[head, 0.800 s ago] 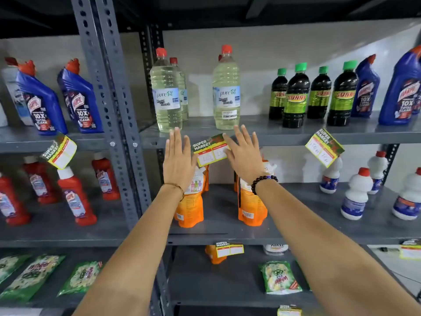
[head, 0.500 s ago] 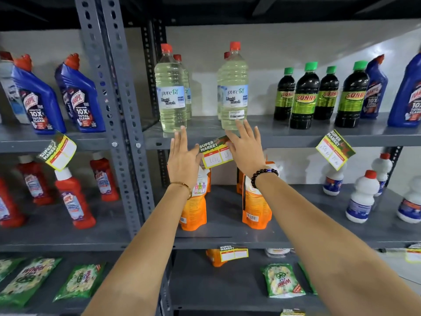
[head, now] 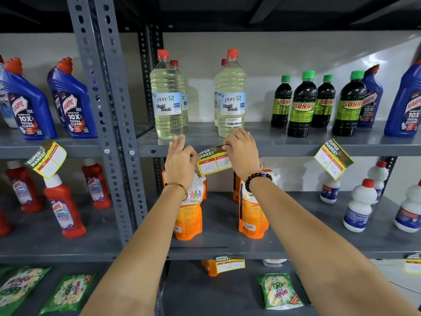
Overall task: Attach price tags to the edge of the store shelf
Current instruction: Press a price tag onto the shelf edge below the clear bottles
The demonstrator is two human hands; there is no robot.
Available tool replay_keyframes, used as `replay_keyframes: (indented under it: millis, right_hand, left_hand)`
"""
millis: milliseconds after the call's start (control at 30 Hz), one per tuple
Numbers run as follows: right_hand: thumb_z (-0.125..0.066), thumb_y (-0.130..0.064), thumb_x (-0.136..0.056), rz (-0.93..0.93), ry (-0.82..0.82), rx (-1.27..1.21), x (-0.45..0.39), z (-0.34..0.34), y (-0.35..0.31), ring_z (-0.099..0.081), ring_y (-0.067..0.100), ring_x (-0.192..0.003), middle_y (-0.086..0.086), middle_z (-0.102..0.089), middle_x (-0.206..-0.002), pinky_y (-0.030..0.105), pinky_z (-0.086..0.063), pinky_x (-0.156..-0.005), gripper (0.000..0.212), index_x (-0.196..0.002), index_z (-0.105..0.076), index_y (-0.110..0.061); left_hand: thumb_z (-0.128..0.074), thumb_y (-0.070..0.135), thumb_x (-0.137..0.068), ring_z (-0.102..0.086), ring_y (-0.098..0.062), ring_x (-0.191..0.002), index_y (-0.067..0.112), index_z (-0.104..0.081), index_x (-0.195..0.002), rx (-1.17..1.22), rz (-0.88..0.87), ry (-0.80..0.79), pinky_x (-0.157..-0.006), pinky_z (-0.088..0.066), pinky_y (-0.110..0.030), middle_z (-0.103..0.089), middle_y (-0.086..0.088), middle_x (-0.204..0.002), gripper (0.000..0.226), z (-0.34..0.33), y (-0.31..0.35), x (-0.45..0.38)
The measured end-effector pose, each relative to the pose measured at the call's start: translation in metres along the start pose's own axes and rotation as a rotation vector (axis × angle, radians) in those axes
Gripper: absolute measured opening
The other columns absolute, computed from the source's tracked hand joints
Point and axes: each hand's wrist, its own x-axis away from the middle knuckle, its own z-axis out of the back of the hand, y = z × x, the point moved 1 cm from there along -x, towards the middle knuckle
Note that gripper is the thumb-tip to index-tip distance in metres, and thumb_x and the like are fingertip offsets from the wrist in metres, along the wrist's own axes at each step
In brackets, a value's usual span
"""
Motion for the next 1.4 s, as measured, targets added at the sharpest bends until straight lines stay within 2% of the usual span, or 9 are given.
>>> replay_keyframes:
  millis: [133,233,333,500,733,933,1033,1100,1400]
  right_hand:
    - [-0.057,-0.006,-0.086,-0.031,-0.003,-0.151,-0.003,0.0,0.002,-0.05,0.03,-0.116,0.013,-0.066,-0.105,0.049,-0.034,-0.11,0.008,-0.081,-0.062,-0.002]
    - [-0.055,-0.007,-0.088,-0.057,-0.033,-0.206,0.001,0.001,0.002,-0.048,0.03,-0.121,0.016,-0.065,-0.112,0.039,-0.025,-0.112,0.01,-0.083,-0.061,0.0]
    - [-0.057,-0.006,-0.087,-0.101,-0.046,-0.262,0.006,0.004,0.0,-0.045,0.03,-0.125,0.016,-0.061,-0.121,0.036,-0.023,-0.111,0.009,-0.082,-0.062,-0.001]
    - [-0.062,-0.011,-0.085,-0.065,-0.142,-0.241,0.012,-0.004,-0.004,-0.027,0.025,-0.141,0.011,-0.049,-0.14,0.045,0.001,-0.118,0.008,-0.081,-0.069,-0.011]
    - [-0.062,-0.015,-0.084,-0.092,-0.106,-0.177,0.012,-0.017,-0.016,-0.032,0.025,-0.138,0.005,-0.055,-0.136,0.05,-0.001,-0.117,0.008,-0.082,-0.07,-0.013]
    - [-0.06,-0.012,-0.084,-0.108,-0.018,-0.199,0.007,-0.015,-0.018,-0.055,0.022,-0.114,0.006,-0.069,-0.111,0.048,-0.015,-0.113,0.012,-0.077,-0.07,-0.01]
    - [-0.059,-0.012,-0.085,-0.138,0.013,-0.196,0.004,-0.017,-0.02,-0.057,0.023,-0.105,0.004,-0.071,-0.1,0.047,-0.019,-0.111,0.013,-0.077,-0.069,-0.01]
    - [-0.057,-0.013,-0.085,-0.153,0.024,-0.18,0.001,-0.02,-0.021,-0.058,0.022,-0.1,0.002,-0.072,-0.095,0.047,-0.022,-0.109,0.014,-0.076,-0.067,-0.014]
    - [-0.057,-0.014,-0.085,-0.18,0.062,-0.149,-0.001,-0.023,-0.024,-0.058,0.022,-0.093,0.002,-0.07,-0.092,0.044,-0.026,-0.102,0.011,-0.078,-0.066,-0.014]
  left_hand:
    - [-0.063,0.016,-0.089,-0.024,-0.024,-0.145,0.008,-0.063,-0.084,0.063,0.013,-0.069,-0.109,-0.036,-0.045,-0.048,-0.006,-0.144,0.01,0.006,-0.002,-0.002]
    - [-0.063,0.013,-0.089,-0.033,-0.024,-0.14,0.006,-0.058,-0.076,0.054,-0.046,-0.079,-0.11,-0.037,-0.042,-0.065,-0.008,-0.106,0.016,0.008,-0.002,-0.001]
    - [-0.062,0.011,-0.089,-0.039,-0.028,-0.136,0.008,-0.053,-0.072,0.047,-0.06,-0.089,-0.117,-0.027,-0.042,-0.065,-0.008,-0.093,0.019,0.015,0.0,-0.001]
    - [-0.062,0.011,-0.089,-0.035,-0.031,-0.139,0.003,-0.06,-0.078,-0.03,-0.069,-0.128,-0.121,-0.014,-0.042,-0.065,-0.014,-0.12,0.014,0.032,-0.01,-0.003]
    - [-0.063,0.013,-0.088,-0.043,-0.023,-0.134,0.007,-0.058,-0.075,-0.055,-0.073,-0.152,-0.119,-0.019,-0.037,-0.059,-0.009,-0.133,0.015,0.038,-0.025,-0.007]
    - [-0.062,0.016,-0.088,-0.059,-0.026,-0.085,0.009,-0.055,-0.075,-0.041,-0.025,-0.026,-0.101,-0.042,-0.044,-0.068,-0.004,-0.087,0.017,0.034,-0.017,-0.009]
    - [-0.061,0.015,-0.089,-0.057,-0.026,-0.081,0.009,-0.057,-0.077,-0.053,-0.011,0.017,-0.08,-0.046,-0.041,-0.068,-0.005,-0.083,0.015,0.033,-0.013,-0.011]
    - [-0.06,0.016,-0.09,-0.05,-0.02,-0.073,0.008,-0.059,-0.079,-0.075,0.0,0.043,-0.065,-0.037,-0.032,-0.066,-0.002,-0.078,0.013,0.035,-0.009,-0.012]
    - [-0.059,0.017,-0.091,-0.062,-0.03,-0.081,0.01,-0.06,-0.082,-0.141,0.031,0.048,-0.062,-0.033,-0.03,-0.071,-0.008,-0.082,0.011,0.034,-0.002,-0.017]
